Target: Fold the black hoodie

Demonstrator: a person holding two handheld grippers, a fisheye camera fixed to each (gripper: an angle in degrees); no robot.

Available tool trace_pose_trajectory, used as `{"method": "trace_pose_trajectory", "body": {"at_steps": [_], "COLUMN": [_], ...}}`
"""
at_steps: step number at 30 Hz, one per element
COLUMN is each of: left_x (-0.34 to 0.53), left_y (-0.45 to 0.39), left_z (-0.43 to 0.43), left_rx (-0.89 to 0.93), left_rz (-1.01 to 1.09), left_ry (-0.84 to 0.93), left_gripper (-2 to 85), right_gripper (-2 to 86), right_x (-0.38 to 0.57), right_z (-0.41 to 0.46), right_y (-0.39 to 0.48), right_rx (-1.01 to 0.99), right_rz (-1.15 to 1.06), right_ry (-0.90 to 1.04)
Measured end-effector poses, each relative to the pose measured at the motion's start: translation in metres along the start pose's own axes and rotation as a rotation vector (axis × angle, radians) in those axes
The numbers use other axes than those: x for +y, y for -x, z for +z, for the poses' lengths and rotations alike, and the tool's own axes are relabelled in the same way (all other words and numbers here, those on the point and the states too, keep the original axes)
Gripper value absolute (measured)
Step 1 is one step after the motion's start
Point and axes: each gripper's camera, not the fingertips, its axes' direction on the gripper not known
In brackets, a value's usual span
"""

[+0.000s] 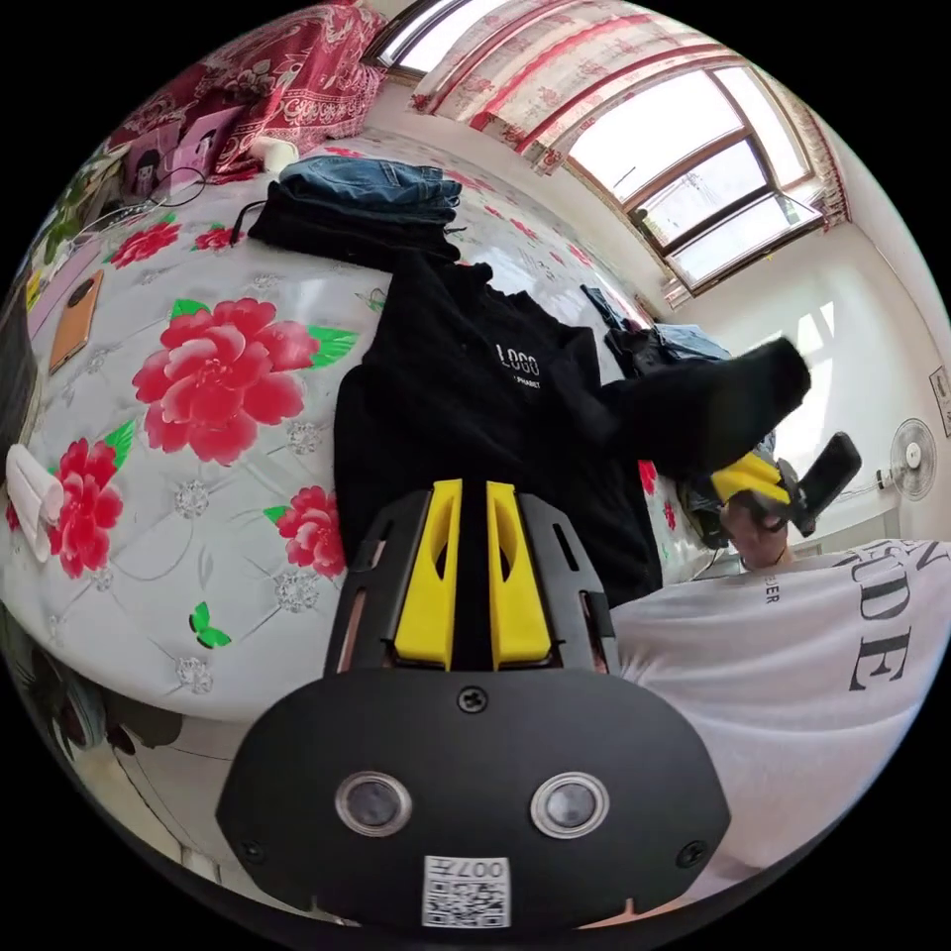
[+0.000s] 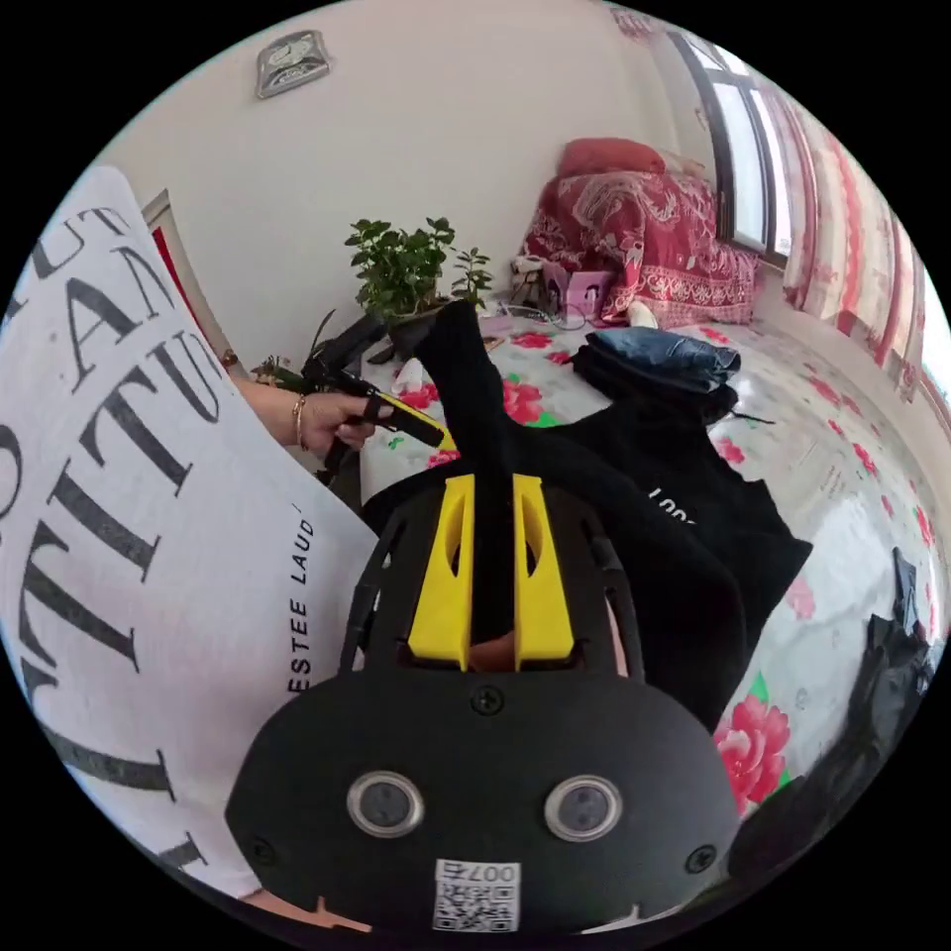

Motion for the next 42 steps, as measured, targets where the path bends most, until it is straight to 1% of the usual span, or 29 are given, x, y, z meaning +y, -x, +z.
{"method": "trace_pose_trajectory", "body": {"at_steps": [2,3,4,5,9,12,14,16,18,19,21,25,27,29,31,33,35,38,42], "left_x": [0.023,0.039,0.046,0.06,0.092,0.089,0.08,0.072,0.067,0.067,0.073,0.108,0.143,0.168,0.189,0.21,0.218,0.221,0.206], "left_y": [0.016,0.024,0.027,0.031,0.03,0.02,0.012,0.008,0.01,0.008,-0.012,-0.058,-0.092,-0.107,-0.11,-0.106,-0.104,-0.1,-0.081], "left_z": [-0.012,-0.021,-0.025,-0.032,-0.038,-0.03,-0.016,0.011,0.045,0.044,0.022,-0.043,-0.075,-0.077,-0.06,-0.029,-0.022,-0.037,-0.063], "left_rx": [-0.018,-0.022,-0.016,-0.007,-0.06,-0.102,-0.136,-0.154,-0.177,-0.182,-0.193,-0.117,-0.114,-0.114,-0.141,-0.152,-0.115,-0.125,-0.191], "left_rz": [-0.067,-0.091,-0.102,-0.118,-0.1,-0.039,0.0,0.042,-0.017,-0.024,0.004,0.169,0.296,0.353,0.376,0.352,0.303,0.212,0.085], "left_ry": [-0.005,-0.015,-0.019,-0.025,-0.012,-0.011,0.003,0.05,0.131,0.12,0.044,-0.103,-0.146,-0.108,0.0,0.152,0.177,0.102,-0.006], "left_gripper": [4.3,4.7,4.8,5.1,6.0,7.4,8.1,8.0,5.9,5.1,2.3,0.8,0.5,0.4,0.5,0.7,1.3,1.5,2.4], "right_gripper": [3.4,3.5,3.7,3.8,3.8,3.6,3.3,3.1,2.8,2.5,2.2,1.3,0.6,0.2,0.2,0.4,0.7,1.3,2.4], "right_x": [0.025,0.032,0.046,0.057,0.071,0.079,0.083,0.088,0.096,0.104,0.117,0.161,0.182,0.209,0.222,0.223,0.208,0.176,0.141], "right_z": [0.112,0.135,0.17,0.187,0.184,0.178,0.177,0.182,0.196,0.208,0.225,0.235,0.219,0.194,0.179,0.169,0.154,0.141,0.156], "right_y": [0.032,0.038,0.051,0.061,0.056,0.024,-0.015,-0.044,-0.072,-0.088,-0.109,-0.153,-0.168,-0.19,-0.199,-0.202,-0.2,-0.196,-0.208], "right_rx": [-0.116,-0.132,-0.153,-0.15,-0.055,0.089,0.191,0.226,0.236,0.221,0.217,0.401,0.344,0.357,0.322,0.334,0.398,0.389,0.329], "right_rz": [0.078,0.103,0.124,0.129,0.19,0.268,0.355,0.416,0.489,0.539,0.595,0.716,0.777,0.913,0.946,0.936,0.875,0.759,0.636], "right_ry": [0.276,0.345,0.458,0.508,0.451,0.41,0.394,0.385,0.403,0.422,0.466,0.565,0.474,0.422,0.367,0.357,0.325,0.237,0.233]}}
